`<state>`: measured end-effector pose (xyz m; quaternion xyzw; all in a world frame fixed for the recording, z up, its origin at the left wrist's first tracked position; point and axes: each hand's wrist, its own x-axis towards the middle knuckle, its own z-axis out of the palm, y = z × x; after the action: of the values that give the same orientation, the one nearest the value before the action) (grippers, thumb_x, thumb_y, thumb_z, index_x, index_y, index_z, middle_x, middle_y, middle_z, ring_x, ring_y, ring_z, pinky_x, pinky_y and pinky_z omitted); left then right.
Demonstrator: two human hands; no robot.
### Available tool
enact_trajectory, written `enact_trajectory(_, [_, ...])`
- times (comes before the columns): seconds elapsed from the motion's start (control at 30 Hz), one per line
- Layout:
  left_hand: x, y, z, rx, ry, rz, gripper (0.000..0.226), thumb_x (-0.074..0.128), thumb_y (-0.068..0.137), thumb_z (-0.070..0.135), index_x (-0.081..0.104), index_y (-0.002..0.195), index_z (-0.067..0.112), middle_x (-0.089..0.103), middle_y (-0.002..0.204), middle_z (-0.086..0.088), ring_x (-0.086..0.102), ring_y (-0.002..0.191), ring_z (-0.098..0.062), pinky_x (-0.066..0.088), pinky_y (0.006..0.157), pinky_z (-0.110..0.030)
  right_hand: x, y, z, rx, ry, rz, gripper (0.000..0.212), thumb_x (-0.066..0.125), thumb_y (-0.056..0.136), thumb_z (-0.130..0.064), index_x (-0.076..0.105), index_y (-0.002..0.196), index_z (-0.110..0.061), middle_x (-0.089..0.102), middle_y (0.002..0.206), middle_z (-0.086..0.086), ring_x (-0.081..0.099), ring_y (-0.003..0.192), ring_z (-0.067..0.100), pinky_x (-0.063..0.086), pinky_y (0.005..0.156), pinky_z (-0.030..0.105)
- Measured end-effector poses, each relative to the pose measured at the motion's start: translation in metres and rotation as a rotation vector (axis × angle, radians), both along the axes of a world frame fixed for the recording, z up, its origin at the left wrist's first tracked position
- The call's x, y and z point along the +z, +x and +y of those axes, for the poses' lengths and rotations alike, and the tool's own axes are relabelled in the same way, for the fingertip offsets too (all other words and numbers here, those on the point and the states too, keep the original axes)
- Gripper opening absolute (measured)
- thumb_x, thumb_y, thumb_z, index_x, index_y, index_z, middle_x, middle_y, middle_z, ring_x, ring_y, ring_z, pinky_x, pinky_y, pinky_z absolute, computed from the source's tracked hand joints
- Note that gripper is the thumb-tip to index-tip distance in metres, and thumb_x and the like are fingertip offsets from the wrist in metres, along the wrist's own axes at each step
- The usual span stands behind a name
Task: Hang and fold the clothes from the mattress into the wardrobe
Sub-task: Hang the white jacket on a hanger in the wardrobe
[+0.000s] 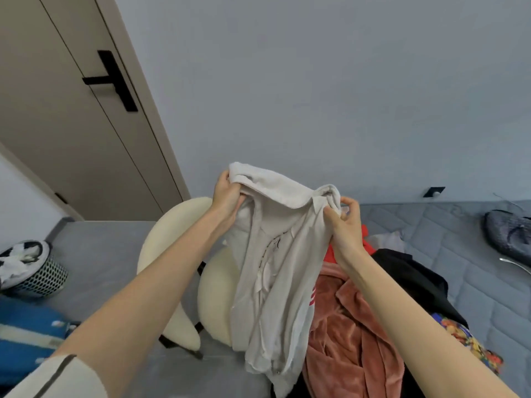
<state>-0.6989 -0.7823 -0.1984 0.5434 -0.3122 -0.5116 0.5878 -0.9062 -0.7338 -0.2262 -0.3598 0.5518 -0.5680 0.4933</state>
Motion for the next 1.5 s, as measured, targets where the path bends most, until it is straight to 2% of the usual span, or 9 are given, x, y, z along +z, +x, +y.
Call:
enact_trajectory(0.2, [-0.08, 0.004, -0.081, -0.252, 0.143, -0.002, 0.066, 0.045, 0.099, 0.006, 0.011, 0.153, 0.021, 0.024, 0.156, 0.007, 0.032, 0.139, -0.013, 0.033, 0.112, -0.038, -0.076, 0.0, -0.1, 0.291, 0.225, 0.063, 0.052, 0.049, 0.093, 0.002, 0.037, 0.139, -0.019, 0.052, 0.135, -0.003, 0.052, 0.122, 0.015, 0.045, 0.088, 0.028])
enact_trajectory(0.3, [-0.138, 0.006, -0.071, -0.236, 0.275, -0.099, 0.067, 0.045, 0.099, 0.008, 0.007, 0.153, 0.021, 0.011, 0.159, 0.006, 0.021, 0.143, -0.013, 0.027, 0.113, -0.035, -0.124, -0.002, -0.117, 0.384, 0.38, 0.171, 0.059, 0.048, 0.093, 0.007, 0.03, 0.148, -0.007, 0.036, 0.151, 0.008, 0.037, 0.136, 0.019, 0.035, 0.103, 0.031])
enact_trajectory(0.47, [-0.242, 0.016, -0.021, -0.319, 0.537, -0.268, 0.063, 0.049, 0.098, 0.018, 0.017, 0.151, 0.029, 0.025, 0.153, 0.008, 0.031, 0.137, -0.014, 0.027, 0.114, -0.034, -0.213, -0.008, -0.097, 0.375, 0.605, 0.349, 0.037, 0.045, 0.092, 0.013, 0.051, 0.128, 0.008, 0.062, 0.113, 0.009, 0.06, 0.079, 0.002, 0.045, 0.067, 0.009])
enact_trajectory(0.63, [-0.333, 0.014, 0.023, -0.341, 0.663, -0.312, 0.056, 0.048, 0.098, 0.014, 0.023, 0.145, 0.03, 0.034, 0.132, 0.016, 0.035, 0.123, -0.004, 0.025, 0.102, -0.019, -0.3, -0.013, -0.065, 0.485, 0.792, 0.484, 0.043, 0.05, 0.091, 0.002, 0.049, 0.134, -0.002, 0.054, 0.133, 0.011, 0.051, 0.122, 0.023, 0.039, 0.099, 0.025])
enact_trajectory(0.87, [-0.45, 0.014, 0.064, -0.275, 0.954, -0.485, 0.091, 0.067, 0.083, 0.029, 0.007, 0.151, 0.024, 0.02, 0.153, -0.01, 0.029, 0.136, -0.028, 0.027, 0.113, -0.042, -0.375, 0.014, -0.038, 0.507, 0.882, 0.54, 0.065, 0.059, 0.091, -0.016, 0.026, 0.148, -0.01, 0.047, 0.138, 0.007, 0.046, 0.128, 0.027, 0.038, 0.106, 0.034])
enact_trajectory(1.1, [-0.477, 0.009, 0.07, -0.116, 1.104, -0.633, 0.088, 0.071, 0.081, 0.025, 0.014, 0.147, 0.027, 0.021, 0.147, -0.012, 0.025, 0.132, -0.033, 0.024, 0.11, -0.051, -0.387, 0.024, -0.02, 0.433, 0.719, 0.631, 0.03, 0.05, 0.098, -0.016, 0.044, 0.127, -0.01, 0.061, 0.106, -0.001, 0.06, 0.096, 0.019, 0.045, 0.082, 0.026])
enact_trajectory(1.23, [-0.475, 0.02, 0.077, -0.118, 1.132, -0.512, 0.041, 0.053, 0.094, 0.015, 0.031, 0.127, 0.005, 0.052, 0.122, -0.015, 0.053, 0.105, -0.032, 0.044, 0.088, -0.037, -0.363, 0.02, -0.016, 0.466, 0.541, 0.791, 0.026, 0.043, 0.1, -0.028, 0.048, 0.122, -0.016, 0.066, 0.079, -0.001, 0.065, 0.072, 0.022, 0.053, 0.073, 0.043])
enact_trajectory(1.37, [-0.429, 0.012, 0.072, -0.098, 0.932, -0.751, 0.01, 0.036, 0.1, 0.012, 0.045, 0.097, 0.01, 0.06, 0.095, -0.013, 0.052, 0.074, -0.023, 0.038, 0.057, -0.03, -0.312, 0.001, -0.023, 0.374, 0.274, 0.942, 0.022, 0.051, 0.093, -0.013, 0.057, 0.111, -0.025, 0.064, 0.073, -0.005, 0.061, 0.065, 0.016, 0.049, 0.063, 0.036])
enact_trajectory(1.5, [-0.366, 0.006, 0.028, 0.155, 0.783, -0.695, 0.015, 0.042, 0.097, 0.014, 0.053, 0.099, 0.004, 0.058, 0.094, -0.008, 0.051, 0.081, -0.023, 0.036, 0.066, -0.031, -0.264, -0.031, -0.046, 0.114, 0.238, 1.061, 0.024, 0.054, 0.088, -0.006, 0.067, 0.104, -0.02, 0.06, 0.068, -0.002, 0.057, 0.064, 0.02, 0.038, 0.063, 0.029])
